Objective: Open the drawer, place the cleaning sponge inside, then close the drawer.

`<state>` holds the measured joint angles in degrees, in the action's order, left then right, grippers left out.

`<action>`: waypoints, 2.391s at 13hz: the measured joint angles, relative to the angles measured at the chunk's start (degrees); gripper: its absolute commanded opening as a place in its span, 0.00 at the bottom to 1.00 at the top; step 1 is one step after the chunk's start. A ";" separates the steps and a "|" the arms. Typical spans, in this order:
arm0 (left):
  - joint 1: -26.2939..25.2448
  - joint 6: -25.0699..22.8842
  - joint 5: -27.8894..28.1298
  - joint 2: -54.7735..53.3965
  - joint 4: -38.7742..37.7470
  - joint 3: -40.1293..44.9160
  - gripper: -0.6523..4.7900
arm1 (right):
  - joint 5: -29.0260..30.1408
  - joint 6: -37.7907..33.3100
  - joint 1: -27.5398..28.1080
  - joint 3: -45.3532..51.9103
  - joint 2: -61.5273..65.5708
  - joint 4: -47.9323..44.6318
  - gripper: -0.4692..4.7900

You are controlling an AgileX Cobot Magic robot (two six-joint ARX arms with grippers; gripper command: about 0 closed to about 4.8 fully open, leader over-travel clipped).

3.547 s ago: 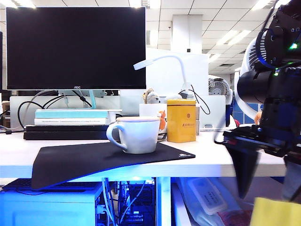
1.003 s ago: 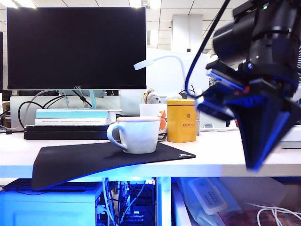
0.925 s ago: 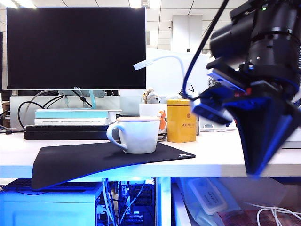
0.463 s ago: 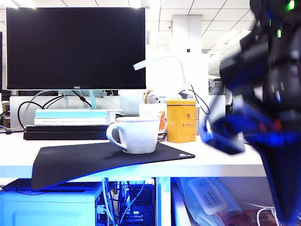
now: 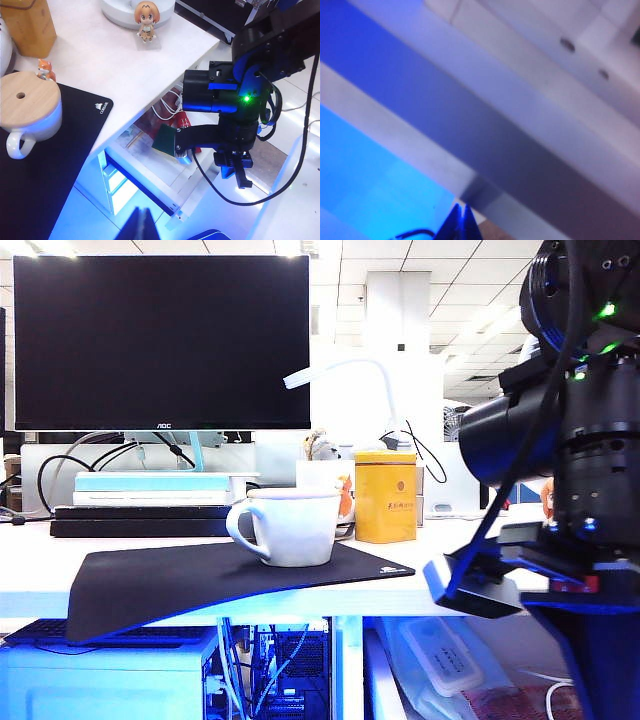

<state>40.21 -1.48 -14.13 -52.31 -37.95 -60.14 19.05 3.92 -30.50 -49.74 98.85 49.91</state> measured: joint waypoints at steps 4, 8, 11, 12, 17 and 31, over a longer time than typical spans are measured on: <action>0.00 0.00 0.00 0.00 0.00 0.00 0.11 | -1.97 0.02 -0.07 0.00 0.00 -1.18 0.09; 0.00 0.00 0.00 0.00 0.00 0.00 0.11 | -4.94 0.00 -0.11 0.00 0.13 -2.95 0.09; 0.00 0.00 0.00 0.00 -0.98 0.00 0.11 | -5.77 -0.48 -0.04 0.00 0.13 -5.18 0.09; 0.00 -0.07 -0.24 0.00 -2.38 0.00 0.11 | -6.60 -0.68 -0.04 0.00 0.13 -5.97 0.09; 0.00 -2.78 -7.34 0.00 -5.18 0.00 0.11 | -7.48 -1.14 -0.04 0.00 0.15 -8.37 0.09; 0.00 -2.80 -7.78 0.00 -5.20 0.00 0.11 | -13.05 -3.91 -0.02 0.02 0.26 -22.29 0.09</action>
<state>40.21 -4.27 -21.91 -52.31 -43.16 -60.14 6.00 0.01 -30.52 -49.71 99.11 27.62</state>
